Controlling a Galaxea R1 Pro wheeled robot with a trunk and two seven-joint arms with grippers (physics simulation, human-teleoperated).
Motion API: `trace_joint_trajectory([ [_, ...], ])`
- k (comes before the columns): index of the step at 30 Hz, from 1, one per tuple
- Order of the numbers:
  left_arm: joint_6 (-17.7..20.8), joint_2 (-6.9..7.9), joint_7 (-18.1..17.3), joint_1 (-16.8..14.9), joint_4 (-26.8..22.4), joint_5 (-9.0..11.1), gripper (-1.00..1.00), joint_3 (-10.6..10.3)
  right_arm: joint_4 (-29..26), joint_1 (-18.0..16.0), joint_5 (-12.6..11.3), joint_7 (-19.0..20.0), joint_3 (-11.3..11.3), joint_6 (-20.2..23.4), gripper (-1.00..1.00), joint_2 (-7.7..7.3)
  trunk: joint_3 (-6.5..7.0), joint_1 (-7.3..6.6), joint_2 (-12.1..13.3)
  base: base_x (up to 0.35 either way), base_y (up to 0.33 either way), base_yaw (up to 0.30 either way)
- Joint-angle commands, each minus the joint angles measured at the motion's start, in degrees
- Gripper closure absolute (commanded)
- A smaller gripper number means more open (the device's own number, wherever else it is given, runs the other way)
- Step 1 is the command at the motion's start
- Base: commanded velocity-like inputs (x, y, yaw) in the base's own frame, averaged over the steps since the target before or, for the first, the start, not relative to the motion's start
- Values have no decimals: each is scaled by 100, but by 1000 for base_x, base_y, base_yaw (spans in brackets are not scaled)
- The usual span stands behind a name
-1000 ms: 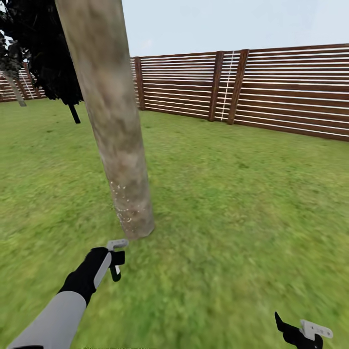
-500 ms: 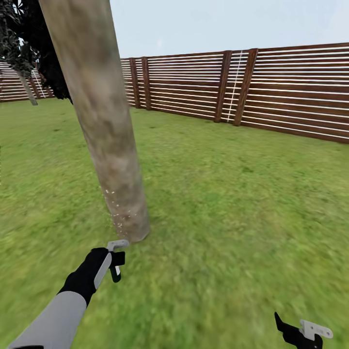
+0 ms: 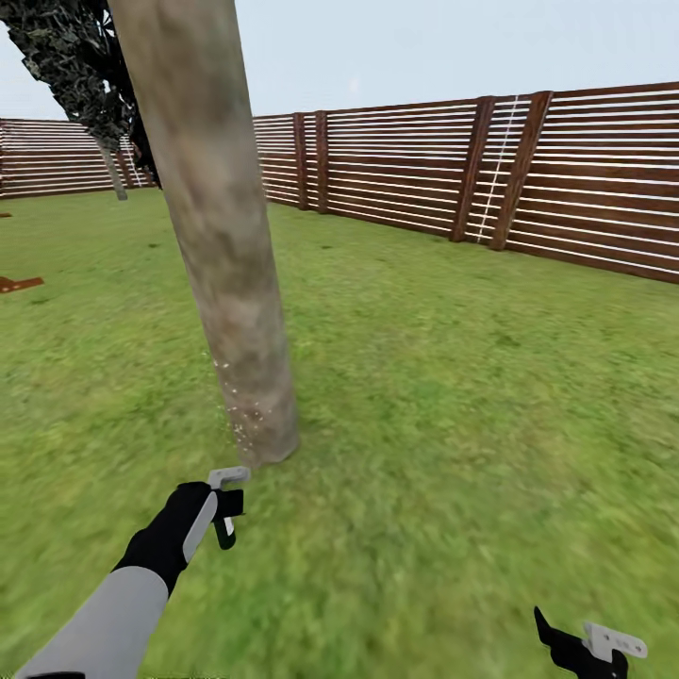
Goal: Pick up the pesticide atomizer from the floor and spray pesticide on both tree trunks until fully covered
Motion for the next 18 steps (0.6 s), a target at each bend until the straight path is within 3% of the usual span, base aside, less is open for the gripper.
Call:
trace_joint_trajectory([
  [1, 0, 0, -1, -1, 0, -1, 100, -1, 0, 0, 0, 0, 0, 0, -100, 0, 0, 0, 0, 0, -276, 33],
  [8, 6, 0, 7, 2, 15, -11, 100, -2, 1, 0, 0, 0, 0, 0, -100, 0, 0, 0, 0, 20, -275, 8],
  [13, 175, 46, -10, -1, 13, -27, 100, 36, 7, 0, 0, 0, 0, 0, -100, 0, 0, 0, 0, 146, -265, 176],
  [18, 211, 30, -10, -1, 9, -27, 100, 33, 8, 0, 0, 0, 0, 0, -100, 0, 0, 0, 0, 168, -247, 21],
])
